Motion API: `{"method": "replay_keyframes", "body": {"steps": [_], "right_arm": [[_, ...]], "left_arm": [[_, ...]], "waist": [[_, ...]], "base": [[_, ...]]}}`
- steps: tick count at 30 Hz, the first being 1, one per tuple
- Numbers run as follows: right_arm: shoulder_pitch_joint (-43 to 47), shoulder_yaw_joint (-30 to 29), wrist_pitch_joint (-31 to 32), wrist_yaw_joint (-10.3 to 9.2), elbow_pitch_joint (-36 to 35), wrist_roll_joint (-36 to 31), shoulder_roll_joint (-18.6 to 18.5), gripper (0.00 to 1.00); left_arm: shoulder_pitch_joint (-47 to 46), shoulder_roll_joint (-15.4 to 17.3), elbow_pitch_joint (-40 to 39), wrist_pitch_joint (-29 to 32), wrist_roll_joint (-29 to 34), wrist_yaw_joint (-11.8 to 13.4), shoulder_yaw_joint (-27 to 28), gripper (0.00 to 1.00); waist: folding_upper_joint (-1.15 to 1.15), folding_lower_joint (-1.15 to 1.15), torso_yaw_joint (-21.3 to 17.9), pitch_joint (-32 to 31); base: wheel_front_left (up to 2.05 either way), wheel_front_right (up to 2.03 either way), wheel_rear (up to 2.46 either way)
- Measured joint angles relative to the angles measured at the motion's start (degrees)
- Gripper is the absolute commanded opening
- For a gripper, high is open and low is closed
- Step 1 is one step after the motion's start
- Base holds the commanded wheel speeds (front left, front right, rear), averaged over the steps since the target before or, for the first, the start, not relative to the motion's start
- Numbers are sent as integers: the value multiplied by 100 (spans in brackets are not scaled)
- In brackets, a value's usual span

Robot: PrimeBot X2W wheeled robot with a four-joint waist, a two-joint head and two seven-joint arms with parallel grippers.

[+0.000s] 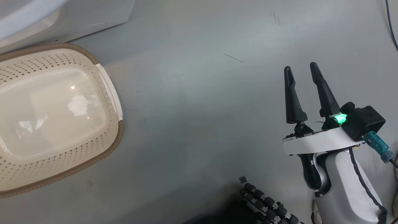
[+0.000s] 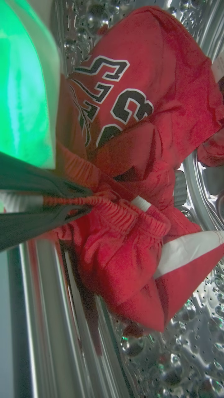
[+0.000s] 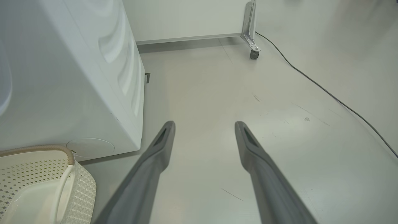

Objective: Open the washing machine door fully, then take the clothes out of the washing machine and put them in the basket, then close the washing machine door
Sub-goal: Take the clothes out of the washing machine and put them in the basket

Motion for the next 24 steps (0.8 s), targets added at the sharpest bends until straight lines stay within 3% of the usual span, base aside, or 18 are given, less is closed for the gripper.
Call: {"method": "replay_keyframes", "body": {"steps": [9, 24], "right_arm": [[0, -207, 0, -26, -13, -130, -4, 100], [1, -498, 0, -18, -21, -442, -5, 100]], "left_arm": [[-3, -222, -260, -702, -12, -55, 46, 0], [850, -723, -923, -2657, -119, 12, 327, 0]], "waist": [[0, 0, 256, -62], [0, 0, 694, -357]], "base": [[0, 0, 0], [0, 0, 0]]}}
